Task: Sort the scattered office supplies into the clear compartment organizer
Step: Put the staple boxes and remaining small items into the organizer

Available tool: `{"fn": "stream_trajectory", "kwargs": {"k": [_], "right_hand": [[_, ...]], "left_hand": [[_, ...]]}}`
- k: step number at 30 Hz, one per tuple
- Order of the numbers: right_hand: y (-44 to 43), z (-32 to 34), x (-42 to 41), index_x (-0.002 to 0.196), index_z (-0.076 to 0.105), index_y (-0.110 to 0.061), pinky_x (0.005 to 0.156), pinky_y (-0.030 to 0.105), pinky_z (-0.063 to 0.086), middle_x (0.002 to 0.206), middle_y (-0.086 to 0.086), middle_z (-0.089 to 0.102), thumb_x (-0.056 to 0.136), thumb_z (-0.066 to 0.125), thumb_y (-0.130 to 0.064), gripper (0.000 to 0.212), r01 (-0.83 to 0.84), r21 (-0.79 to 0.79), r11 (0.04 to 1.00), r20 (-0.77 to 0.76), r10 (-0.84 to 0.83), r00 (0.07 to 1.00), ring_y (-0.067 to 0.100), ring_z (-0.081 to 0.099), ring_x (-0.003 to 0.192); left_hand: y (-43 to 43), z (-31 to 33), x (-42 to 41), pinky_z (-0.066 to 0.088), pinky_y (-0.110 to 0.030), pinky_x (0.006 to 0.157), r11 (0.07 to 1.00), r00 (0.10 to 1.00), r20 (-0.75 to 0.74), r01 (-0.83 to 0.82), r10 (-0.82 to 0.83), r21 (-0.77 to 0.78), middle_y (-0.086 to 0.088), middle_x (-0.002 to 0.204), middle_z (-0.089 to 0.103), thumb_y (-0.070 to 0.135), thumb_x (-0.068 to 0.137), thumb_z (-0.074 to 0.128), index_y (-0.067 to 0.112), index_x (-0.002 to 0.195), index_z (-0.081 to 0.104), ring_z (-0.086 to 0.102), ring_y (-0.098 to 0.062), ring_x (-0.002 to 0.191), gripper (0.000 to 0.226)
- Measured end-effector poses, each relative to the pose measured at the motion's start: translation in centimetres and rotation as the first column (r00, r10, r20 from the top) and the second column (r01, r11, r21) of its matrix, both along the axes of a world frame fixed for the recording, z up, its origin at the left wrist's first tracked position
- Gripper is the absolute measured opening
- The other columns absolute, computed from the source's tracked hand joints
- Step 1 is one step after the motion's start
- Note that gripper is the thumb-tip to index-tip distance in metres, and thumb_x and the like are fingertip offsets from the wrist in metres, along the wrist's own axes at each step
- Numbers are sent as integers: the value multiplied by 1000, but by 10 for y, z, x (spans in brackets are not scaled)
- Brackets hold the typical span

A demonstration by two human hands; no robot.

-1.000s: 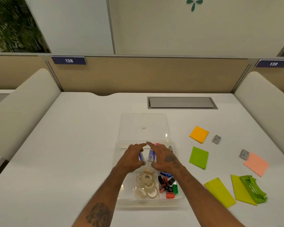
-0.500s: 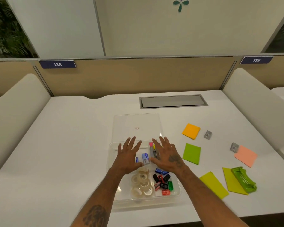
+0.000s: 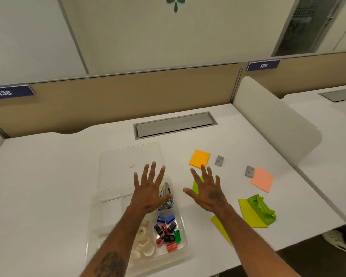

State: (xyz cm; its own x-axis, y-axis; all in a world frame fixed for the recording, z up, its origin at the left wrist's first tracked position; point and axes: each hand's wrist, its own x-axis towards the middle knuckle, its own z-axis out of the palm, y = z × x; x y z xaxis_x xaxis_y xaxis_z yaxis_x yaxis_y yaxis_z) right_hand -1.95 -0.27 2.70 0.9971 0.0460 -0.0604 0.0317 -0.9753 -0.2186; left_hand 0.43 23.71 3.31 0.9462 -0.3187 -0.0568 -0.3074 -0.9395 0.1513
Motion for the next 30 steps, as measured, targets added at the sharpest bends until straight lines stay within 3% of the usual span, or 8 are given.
{"fn": "stream_trajectory", "kwargs": {"k": [10,18,21,24,27,30], "right_hand": [[-139,-26,40,149,-4,-39,117,55,6,161,6,-7,70,-1,-87,92,102,0,995,-28,-102,994,28,-9,148],[-224,-54,50,147,-7,-45,116,55,10,162,4,1,75,12,-87,86,163,-4,987,-97,-162,982,27,-3,149],[-239,-57,52,148,-3,-44,116,52,12,162,3,4,76,18,-84,85,141,-6,990,-118,-140,983,28,0,149],[-251,-60,55,149,0,-42,117,50,12,162,4,3,80,29,-78,83,106,-14,994,-154,-107,982,29,1,149],[-258,-60,55,149,22,-35,114,53,20,159,11,19,83,49,-64,77,78,-8,997,-110,-79,991,32,19,146],[-259,-57,58,134,54,-27,101,51,42,138,16,52,78,65,-51,61,38,-48,998,27,-37,999,33,53,124]], "left_hand": [[-136,-10,73,-14,-59,113,995,995,-17,97,-97,16,0,157,-32,88,73,7,37,147,-27,-31,-25,144,96],[-234,-32,118,-8,-57,116,987,985,-81,157,-154,35,-1,158,-29,82,82,24,38,147,-25,-25,-26,147,92],[-256,-41,126,0,-54,118,984,982,-104,167,-160,60,-3,160,-25,76,86,31,37,146,-24,-19,-28,149,90],[-275,-51,132,20,-48,116,985,973,-161,171,-163,36,-4,163,-15,69,89,38,37,150,-18,-1,-30,150,88],[-291,-55,135,39,-44,102,983,976,-163,159,-143,90,-8,162,5,64,93,37,33,154,-6,24,-33,140,81],[-301,-55,135,41,-44,99,981,979,-183,120,-91,155,-9,156,19,57,97,34,28,155,8,31,-32,135,69]]}}
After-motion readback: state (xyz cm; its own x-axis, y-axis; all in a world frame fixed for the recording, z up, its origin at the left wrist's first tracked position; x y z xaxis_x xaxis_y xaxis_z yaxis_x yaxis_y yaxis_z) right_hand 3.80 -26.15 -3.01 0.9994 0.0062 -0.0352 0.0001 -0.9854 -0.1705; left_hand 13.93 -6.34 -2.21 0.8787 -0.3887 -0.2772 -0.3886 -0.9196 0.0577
